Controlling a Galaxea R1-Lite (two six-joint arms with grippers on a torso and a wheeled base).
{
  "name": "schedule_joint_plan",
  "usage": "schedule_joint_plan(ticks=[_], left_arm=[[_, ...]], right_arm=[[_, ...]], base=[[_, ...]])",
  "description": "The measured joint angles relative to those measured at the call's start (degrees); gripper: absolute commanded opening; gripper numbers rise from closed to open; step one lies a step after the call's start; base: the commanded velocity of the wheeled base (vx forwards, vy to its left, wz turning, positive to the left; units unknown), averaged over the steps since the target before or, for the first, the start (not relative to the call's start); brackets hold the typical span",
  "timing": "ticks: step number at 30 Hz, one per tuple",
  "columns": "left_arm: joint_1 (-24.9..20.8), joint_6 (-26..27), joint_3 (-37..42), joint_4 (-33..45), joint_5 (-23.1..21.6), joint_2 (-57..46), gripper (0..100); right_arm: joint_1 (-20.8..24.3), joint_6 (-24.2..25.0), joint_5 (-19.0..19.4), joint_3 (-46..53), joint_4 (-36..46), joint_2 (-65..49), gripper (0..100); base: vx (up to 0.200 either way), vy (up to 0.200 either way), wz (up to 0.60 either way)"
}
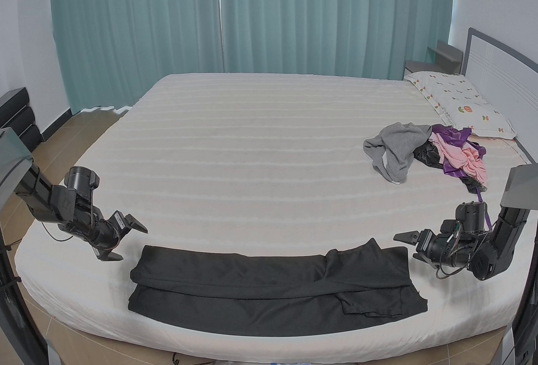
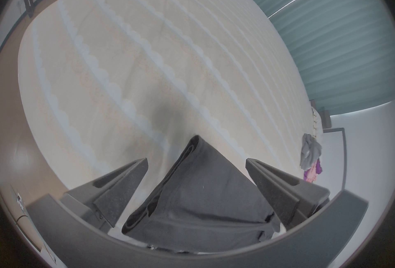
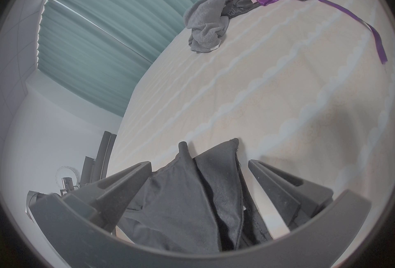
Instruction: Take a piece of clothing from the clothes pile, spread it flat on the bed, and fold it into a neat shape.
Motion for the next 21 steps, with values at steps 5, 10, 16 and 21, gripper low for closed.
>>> schedule_joint_plan(ticks=[5,10,16,21], left_arm=[[-3.4,-0.5,-2.7,-0.5,4.9,4.0,100],[-5.9,-2.4,-5.0,-1.4,6.6,6.7,100],[-6.8,-3.1,-6.0,-2.7,6.8,8.4,0],[-5.5,-5.4,-6.1,-3.2,6.8,8.8,0]], right_arm=[[0.1,0.7,-0.8,-2.0,0.7,2.0,100],[0.0,0.9,-1.4,-3.7,0.8,4.0,100],[0.2,0.9,-1.7,-5.4,0.8,5.7,100],[0.6,0.9,-3.2,-6.9,0.9,6.9,100]], base=[[0.0,0.0,0.0],[0.0,0.0,0.0],[0.0,0.0,0.0],[0.0,0.0,0.0]])
